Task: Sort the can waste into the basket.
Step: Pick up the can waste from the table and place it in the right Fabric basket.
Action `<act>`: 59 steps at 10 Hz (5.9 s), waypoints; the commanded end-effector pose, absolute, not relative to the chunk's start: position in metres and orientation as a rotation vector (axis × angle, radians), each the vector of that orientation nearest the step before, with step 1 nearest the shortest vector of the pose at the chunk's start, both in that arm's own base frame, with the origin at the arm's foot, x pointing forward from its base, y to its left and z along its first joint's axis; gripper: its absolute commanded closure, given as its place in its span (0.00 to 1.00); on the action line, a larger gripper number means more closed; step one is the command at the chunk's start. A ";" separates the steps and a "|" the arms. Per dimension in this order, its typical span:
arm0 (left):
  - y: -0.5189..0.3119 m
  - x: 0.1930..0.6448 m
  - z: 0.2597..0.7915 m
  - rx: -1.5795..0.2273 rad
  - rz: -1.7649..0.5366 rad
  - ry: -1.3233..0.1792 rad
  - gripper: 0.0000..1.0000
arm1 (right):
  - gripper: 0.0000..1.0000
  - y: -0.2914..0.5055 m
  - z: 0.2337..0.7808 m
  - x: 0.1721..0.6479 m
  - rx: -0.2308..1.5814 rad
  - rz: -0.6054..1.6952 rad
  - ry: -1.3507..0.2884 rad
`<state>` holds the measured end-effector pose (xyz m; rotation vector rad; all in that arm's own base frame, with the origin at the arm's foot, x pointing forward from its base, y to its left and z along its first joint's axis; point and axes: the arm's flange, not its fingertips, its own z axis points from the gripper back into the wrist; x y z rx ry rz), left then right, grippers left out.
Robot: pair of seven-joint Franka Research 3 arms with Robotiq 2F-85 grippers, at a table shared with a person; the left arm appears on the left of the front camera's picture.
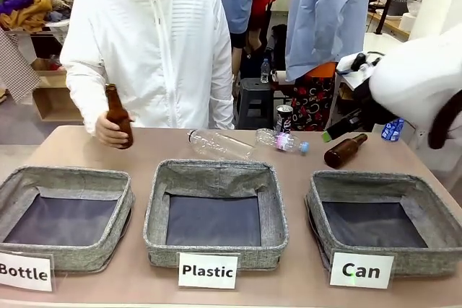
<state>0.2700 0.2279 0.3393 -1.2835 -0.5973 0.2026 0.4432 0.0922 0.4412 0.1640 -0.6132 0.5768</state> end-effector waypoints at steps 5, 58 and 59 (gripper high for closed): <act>0.295 0.199 0.421 -1.427 0.181 -0.797 0.00 | 0.00 0.064 0.439 0.491 0.354 0.601 -0.718; 0.155 0.225 0.369 -1.484 -0.182 -0.090 0.00 | 1.00 0.017 0.480 0.368 0.271 1.044 -0.215; 0.155 0.225 0.369 -1.484 -0.182 -0.090 0.00 | 0.57 0.017 0.479 0.369 0.260 1.044 -0.200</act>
